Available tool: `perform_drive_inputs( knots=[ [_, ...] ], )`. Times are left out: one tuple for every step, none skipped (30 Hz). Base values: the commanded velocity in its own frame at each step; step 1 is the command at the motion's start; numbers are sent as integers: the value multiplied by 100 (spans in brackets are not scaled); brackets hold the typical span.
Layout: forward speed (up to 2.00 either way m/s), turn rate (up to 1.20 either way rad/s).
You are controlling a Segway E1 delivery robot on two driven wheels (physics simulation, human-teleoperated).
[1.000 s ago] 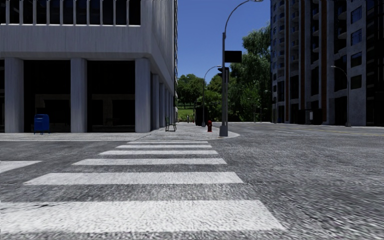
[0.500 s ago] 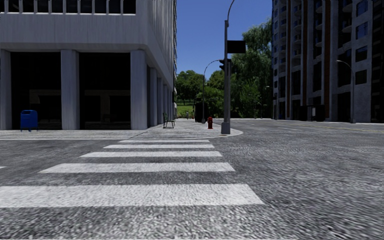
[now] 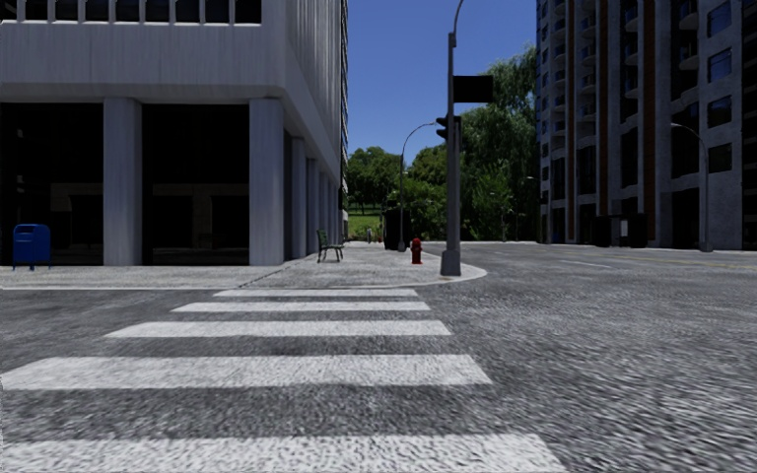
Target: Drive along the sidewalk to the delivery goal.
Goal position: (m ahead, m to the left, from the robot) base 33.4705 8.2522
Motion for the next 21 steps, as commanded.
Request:
perform_drive_inputs(
  knots=[
    [200,0],
    [200,0],
    [200,0],
    [200,0],
    [200,0],
    [200,0],
    [200,0],
    [200,0],
    [200,0],
    [200,0],
    [200,0],
    [200,0],
    [200,0],
    [200,0],
    [200,0],
    [200,0],
    [200,0],
    [200,6],
    [200,8],
    [200,13],
    [200,13]
  ],
)
